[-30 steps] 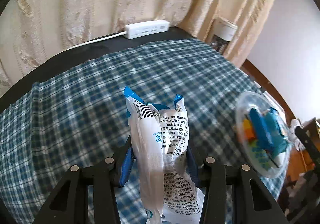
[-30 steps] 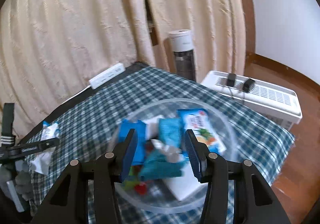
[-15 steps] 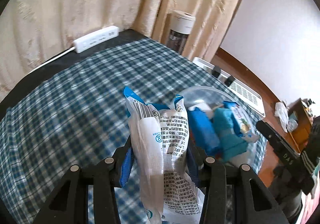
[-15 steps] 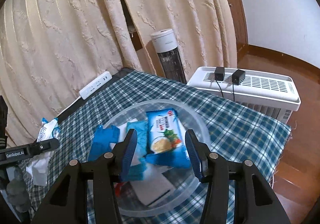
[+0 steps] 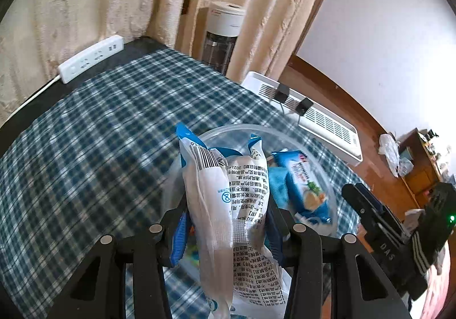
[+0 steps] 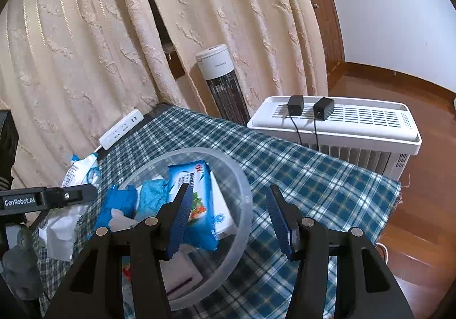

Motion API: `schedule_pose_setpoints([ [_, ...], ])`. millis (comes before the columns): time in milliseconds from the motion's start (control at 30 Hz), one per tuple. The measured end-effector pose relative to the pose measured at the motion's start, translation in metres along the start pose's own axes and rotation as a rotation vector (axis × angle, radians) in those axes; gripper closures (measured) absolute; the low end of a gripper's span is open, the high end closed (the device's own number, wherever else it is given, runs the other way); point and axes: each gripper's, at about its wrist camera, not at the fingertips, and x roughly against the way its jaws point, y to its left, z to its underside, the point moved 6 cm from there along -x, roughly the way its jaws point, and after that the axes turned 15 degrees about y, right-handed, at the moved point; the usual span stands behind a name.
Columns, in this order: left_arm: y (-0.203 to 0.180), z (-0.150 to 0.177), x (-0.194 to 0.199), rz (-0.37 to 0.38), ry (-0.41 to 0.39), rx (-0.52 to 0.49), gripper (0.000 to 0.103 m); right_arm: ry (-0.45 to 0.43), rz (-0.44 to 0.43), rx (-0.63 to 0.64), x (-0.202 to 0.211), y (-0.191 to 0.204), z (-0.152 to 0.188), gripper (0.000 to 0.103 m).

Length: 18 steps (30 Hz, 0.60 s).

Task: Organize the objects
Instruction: 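Carry the white wet-wipe packet with left gripper over the bowl, then lower the white packet into the bowl and open the left gripper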

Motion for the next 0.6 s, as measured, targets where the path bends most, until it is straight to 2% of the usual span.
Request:
schedule_pose_setpoints([
  [433,-0.023,-0.012,-0.035,0.039,0.066,-0.012,0.054,-0.011,0.008,-0.013,-0.004,-0.011,-0.004,0.048],
  [600,-0.026,-0.011,-0.037,0.068,0.062,-0.023,0.046,-0.010,0.008,-0.014,-0.004,-0.012,-0.004,0.048],
])
